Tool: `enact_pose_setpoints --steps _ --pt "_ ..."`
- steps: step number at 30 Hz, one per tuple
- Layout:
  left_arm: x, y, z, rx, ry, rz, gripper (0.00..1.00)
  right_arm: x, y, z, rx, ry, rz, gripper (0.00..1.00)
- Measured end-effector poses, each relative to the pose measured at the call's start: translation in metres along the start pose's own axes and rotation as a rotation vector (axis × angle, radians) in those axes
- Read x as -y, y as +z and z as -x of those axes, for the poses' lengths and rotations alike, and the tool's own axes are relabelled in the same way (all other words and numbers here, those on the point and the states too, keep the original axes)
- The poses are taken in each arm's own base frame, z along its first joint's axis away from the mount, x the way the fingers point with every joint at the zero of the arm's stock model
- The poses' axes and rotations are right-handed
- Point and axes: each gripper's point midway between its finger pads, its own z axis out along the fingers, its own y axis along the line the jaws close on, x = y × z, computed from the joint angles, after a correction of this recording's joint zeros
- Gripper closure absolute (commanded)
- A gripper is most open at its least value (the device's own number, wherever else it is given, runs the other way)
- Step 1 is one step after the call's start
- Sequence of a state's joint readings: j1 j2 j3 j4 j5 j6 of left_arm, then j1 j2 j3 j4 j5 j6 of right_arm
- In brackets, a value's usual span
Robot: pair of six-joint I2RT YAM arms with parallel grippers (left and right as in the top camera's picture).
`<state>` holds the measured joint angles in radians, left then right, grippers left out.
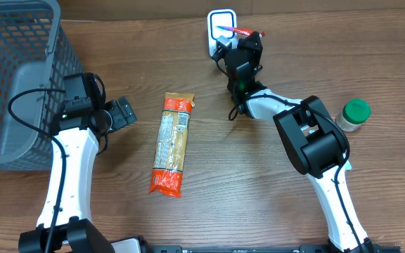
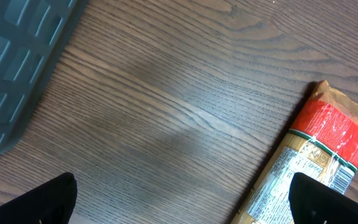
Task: Scan the item barcode
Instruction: 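Hold the red sachet in front of the white scanner, then carry the red sachet right and set it beside the mint-green pack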
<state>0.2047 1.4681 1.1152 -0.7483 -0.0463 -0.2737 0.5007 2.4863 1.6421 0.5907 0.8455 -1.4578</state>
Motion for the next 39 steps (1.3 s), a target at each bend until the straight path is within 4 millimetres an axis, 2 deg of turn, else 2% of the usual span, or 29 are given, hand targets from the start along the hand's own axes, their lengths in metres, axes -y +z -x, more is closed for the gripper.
enact_pose_setpoints --steps 3,5,10,11,17,21,25,28,31,32,33,34,35,37,39 --pt "0.000 0.000 0.000 0.000 0.000 0.000 0.00 -0.003 0.001 -0.002 -0.007 -0.004 0.002 0.97" --pt "0.000 0.000 0.000 0.000 0.000 0.000 0.00 0.004 0.001 -0.003 -0.013 0.038 -0.035 0.97" --pt "0.000 0.000 0.000 0.000 0.000 0.000 0.00 0.067 -0.013 -0.007 -0.015 0.350 -0.274 0.97" --pt "0.000 0.000 0.000 0.000 0.000 0.000 0.00 0.073 -0.016 -0.007 -0.018 0.366 -0.282 0.97" --pt "0.000 0.000 0.000 0.001 0.000 0.000 0.00 0.089 -0.037 0.012 -0.014 0.296 -0.159 0.97" --pt "0.000 0.000 0.000 0.001 0.000 0.000 0.00 0.120 -0.067 0.018 0.003 0.314 -0.053 0.97" --pt "0.000 0.000 0.000 0.000 0.000 0.000 0.00 0.163 -0.104 -0.004 -0.012 0.428 0.052 0.97" --pt "0.000 0.000 0.000 0.000 0.000 0.000 0.00 0.181 -0.129 -0.035 -0.054 0.523 0.139 0.97" --pt "0.000 0.000 0.000 0.000 0.000 0.000 0.00 0.174 -0.153 -0.074 -0.129 0.603 0.294 0.97" --pt "0.000 0.000 0.000 0.000 0.000 0.000 0.00 0.164 -0.162 -0.092 -0.179 0.646 0.373 0.97" --pt "0.000 0.000 0.000 0.000 0.000 0.000 0.00 0.159 -0.165 -0.099 -0.199 0.665 0.408 0.97" --pt "0.000 0.000 0.000 0.000 0.000 0.000 0.00 0.144 -0.176 -0.115 -0.259 0.701 0.503 0.96" --pt "0.000 0.000 0.000 0.000 0.000 0.000 0.00 0.136 -0.178 -0.125 -0.300 0.729 0.541 0.97" --pt "0.000 0.000 0.000 0.002 0.000 0.000 0.00 0.106 -0.193 -0.149 -0.431 0.786 0.703 0.96" --pt "0.000 0.000 0.000 0.000 0.000 0.000 0.00 0.081 -0.206 -0.163 -0.536 0.856 0.832 0.96"
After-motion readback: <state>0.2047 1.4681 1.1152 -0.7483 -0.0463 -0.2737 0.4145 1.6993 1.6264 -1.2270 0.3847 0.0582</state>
